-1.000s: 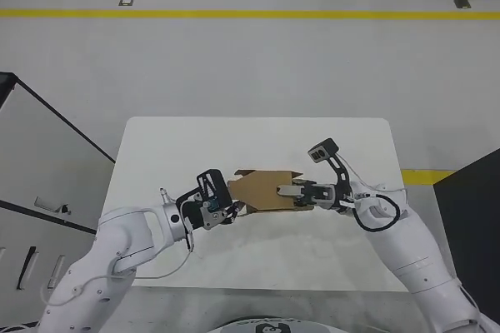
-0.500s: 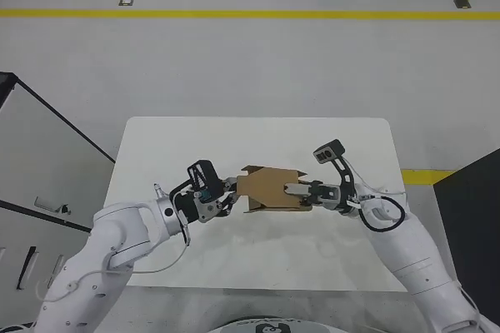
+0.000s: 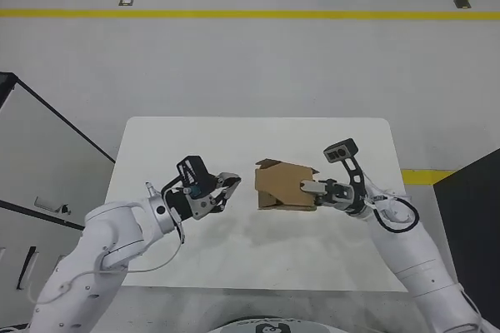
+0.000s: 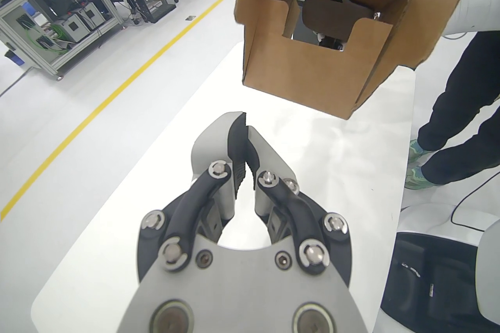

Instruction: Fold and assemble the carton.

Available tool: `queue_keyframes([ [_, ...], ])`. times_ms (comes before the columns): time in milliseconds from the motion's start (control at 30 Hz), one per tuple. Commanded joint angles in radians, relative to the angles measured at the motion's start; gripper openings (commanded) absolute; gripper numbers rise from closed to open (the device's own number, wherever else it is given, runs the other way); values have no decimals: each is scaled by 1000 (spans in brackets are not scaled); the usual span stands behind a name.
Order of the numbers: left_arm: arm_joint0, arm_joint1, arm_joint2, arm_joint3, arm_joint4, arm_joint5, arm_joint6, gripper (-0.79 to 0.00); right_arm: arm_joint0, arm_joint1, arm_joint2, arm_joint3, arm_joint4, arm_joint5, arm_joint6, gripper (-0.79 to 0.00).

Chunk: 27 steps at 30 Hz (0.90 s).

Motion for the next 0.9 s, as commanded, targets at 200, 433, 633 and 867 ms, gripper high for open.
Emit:
queue_keyframes([
  [200,21,1,-39,-2,-51,1,56,-785,10,-14,-3,87,143,76,75,-785],
  [433,31,1,-50,-5,-51,17,65,-785,33,-27,-28,150,217,134,128,-785],
  [633,32,-1,-46,-8,-67,25,82,-785,26,-30,-31,144,245,150,112,-785],
  [867,41,0,-61,-33,-129,-36,147,-785,12,-47,-54,155,364,233,115,-785],
])
